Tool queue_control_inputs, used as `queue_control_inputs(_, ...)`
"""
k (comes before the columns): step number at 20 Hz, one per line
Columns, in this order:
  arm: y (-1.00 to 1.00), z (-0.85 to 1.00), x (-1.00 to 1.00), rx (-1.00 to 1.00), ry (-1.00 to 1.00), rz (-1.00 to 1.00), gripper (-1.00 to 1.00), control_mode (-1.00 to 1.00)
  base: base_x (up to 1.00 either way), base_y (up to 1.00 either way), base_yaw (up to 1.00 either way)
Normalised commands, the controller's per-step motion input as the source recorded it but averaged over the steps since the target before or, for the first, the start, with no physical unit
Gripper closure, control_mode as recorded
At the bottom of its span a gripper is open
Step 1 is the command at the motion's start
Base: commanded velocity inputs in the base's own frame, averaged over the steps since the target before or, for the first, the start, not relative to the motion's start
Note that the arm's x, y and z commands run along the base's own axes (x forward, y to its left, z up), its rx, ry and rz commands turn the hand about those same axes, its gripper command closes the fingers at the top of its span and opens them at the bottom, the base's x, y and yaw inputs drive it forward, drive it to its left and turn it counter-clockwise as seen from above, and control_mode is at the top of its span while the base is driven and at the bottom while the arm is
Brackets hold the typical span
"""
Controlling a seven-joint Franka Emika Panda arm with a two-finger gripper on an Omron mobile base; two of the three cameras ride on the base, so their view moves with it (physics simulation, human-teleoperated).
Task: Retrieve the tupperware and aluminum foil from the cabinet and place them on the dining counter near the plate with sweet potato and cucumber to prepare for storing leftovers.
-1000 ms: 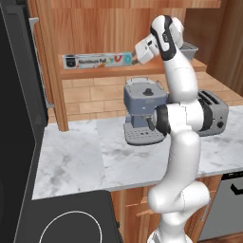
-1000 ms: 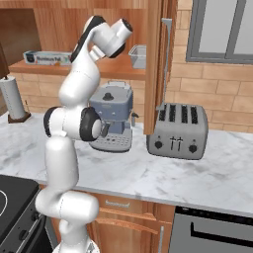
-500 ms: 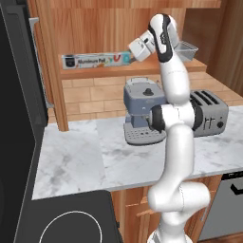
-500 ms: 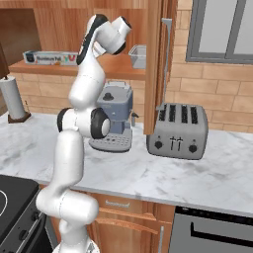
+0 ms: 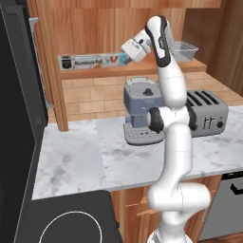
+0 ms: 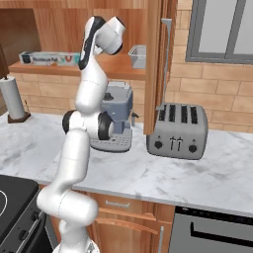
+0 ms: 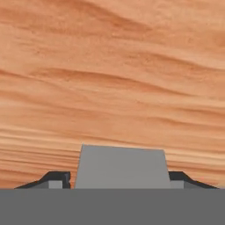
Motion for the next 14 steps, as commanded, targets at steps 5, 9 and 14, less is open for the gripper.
queue_control_inputs(5,-0.05,-0.75,-0.66,-0.01,-0.3,-0.11,1.0,-1.0,0.0,0.0,0.0)
queue_control_inputs(9,0.05,-0.56,-0.55,-0.01,-0.59,-0.34,1.0,-1.0,0.0,0.0,0.0)
queue_control_inputs(14,0.15,-0.36,-0.88,0.02,-0.48,-0.44,1.0,-1.0,0.0,0.0,0.0)
